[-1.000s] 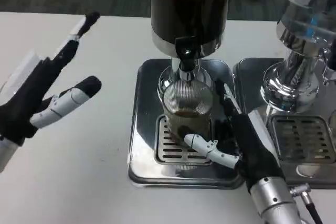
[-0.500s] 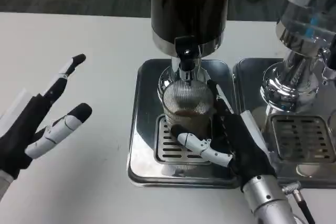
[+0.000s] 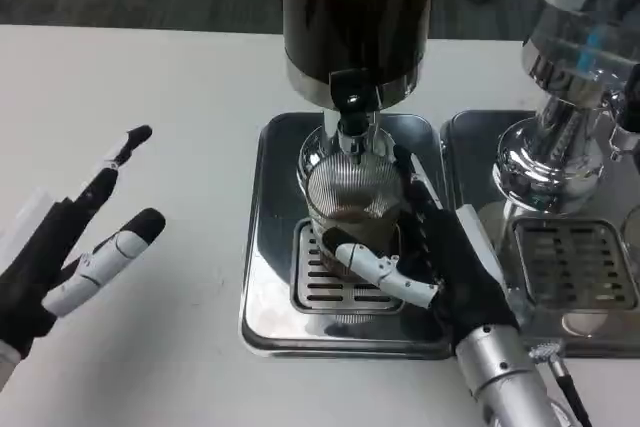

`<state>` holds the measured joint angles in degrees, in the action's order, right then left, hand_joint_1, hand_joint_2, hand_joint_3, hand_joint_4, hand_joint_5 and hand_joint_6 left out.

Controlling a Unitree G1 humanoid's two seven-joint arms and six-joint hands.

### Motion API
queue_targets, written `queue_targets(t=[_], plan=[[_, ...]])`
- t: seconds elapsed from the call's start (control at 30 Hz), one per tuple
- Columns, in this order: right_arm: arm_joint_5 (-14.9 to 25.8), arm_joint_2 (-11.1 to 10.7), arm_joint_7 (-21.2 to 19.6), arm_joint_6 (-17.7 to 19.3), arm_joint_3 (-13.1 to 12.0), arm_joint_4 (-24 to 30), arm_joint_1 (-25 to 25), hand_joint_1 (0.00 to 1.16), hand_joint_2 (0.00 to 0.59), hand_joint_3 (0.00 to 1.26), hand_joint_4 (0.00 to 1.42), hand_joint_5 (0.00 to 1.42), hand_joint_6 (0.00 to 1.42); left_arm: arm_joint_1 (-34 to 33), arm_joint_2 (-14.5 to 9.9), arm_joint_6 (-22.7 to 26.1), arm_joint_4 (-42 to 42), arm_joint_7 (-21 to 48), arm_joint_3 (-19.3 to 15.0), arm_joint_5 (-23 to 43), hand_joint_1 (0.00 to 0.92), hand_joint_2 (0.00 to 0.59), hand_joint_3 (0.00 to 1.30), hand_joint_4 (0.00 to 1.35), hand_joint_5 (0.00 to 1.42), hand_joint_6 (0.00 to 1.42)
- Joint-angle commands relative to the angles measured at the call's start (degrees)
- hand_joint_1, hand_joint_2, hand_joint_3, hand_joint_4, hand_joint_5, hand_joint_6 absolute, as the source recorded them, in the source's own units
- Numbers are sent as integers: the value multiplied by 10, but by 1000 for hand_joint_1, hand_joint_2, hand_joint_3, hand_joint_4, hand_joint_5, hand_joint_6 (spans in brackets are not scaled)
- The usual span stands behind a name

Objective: Grasp the cup under the faucet to collect the drink, then remove the cup.

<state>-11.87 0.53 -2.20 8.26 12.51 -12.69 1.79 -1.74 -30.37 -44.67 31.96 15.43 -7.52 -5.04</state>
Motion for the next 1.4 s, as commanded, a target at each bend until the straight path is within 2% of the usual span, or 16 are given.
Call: queue_targets(t=[0.03,0.37,0.7,1.07,1.4], plan=[[6,6,10,8,5,-19,8,771,151,0,0,0,128,12,11,-5,11,-2,3,9,0,156,65,0,0,0],[9,2,26,4,7,-34,17,801,138,0,0,2,187,18,16,-3,6,-4,-1,11,0,158,91,0,0,0],[12,3,35,-9,9,-37,19,849,146,0,0,80,262,23,17,-3,3,-4,-1,12,0,159,102,0,0,0],[34,12,41,-22,1,-53,33,880,145,0,145,202,389,29,18,0,1,-5,-2,13,0,160,106,0,0,0],[31,15,27,-24,-6,-62,37,945,175,37,264,334,534,32,20,0,-2,-8,-2,13,0,161,114,0,0,0]])
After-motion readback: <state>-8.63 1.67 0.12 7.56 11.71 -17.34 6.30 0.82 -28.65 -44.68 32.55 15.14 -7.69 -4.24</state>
